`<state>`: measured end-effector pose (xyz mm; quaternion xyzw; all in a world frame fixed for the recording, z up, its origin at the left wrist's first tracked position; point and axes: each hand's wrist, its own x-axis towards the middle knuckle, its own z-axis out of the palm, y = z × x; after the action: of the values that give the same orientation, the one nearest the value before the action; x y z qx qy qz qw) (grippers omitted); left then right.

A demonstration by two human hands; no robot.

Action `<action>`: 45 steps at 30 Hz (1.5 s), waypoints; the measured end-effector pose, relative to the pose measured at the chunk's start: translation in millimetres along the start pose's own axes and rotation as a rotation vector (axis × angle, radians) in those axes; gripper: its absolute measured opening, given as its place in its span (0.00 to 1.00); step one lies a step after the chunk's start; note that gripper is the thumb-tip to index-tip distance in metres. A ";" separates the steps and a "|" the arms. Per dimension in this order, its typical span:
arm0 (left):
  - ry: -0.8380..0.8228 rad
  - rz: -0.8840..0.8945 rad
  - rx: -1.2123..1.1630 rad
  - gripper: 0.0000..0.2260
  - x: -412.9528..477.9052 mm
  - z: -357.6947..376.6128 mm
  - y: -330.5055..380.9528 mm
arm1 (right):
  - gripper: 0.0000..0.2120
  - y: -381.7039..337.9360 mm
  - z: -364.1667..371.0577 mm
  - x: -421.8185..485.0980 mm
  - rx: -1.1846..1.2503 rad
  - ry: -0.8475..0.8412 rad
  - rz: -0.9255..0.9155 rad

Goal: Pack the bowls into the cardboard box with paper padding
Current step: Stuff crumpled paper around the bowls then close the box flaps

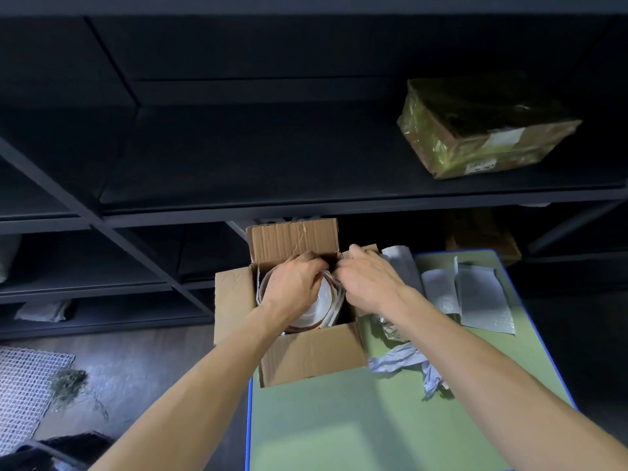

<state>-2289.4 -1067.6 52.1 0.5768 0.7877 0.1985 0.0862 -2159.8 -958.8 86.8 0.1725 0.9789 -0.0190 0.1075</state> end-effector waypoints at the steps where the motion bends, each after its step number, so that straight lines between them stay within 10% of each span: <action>1: -0.003 -0.006 -0.003 0.11 0.1 -0.1 0.8 | 0.12 -0.6 -3.4 2.6 -0.010 -0.024 -0.007; 15: 0.219 -0.046 -0.265 0.08 -38.7 -5.6 31.1 | 0.17 67.2 16.3 -90.2 0.268 0.345 0.099; 27: 0.004 0.106 -0.244 0.08 -51.1 31.6 130.8 | 0.17 98.9 69.8 -137.7 0.294 0.105 0.336; 35: -0.339 -0.020 -0.034 0.18 -30.1 81.6 162.2 | 0.18 119.5 82.4 -156.2 0.397 0.095 0.404; 45: -0.337 -0.203 0.293 0.19 -17.3 116.4 158.1 | 0.12 110.2 84.0 -120.9 0.461 0.133 0.317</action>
<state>-2103.1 -1018.6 10.1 0.5262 0.8363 -0.0265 0.1515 -1994.1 -901.8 31.1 0.3440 0.9145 -0.2128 0.0025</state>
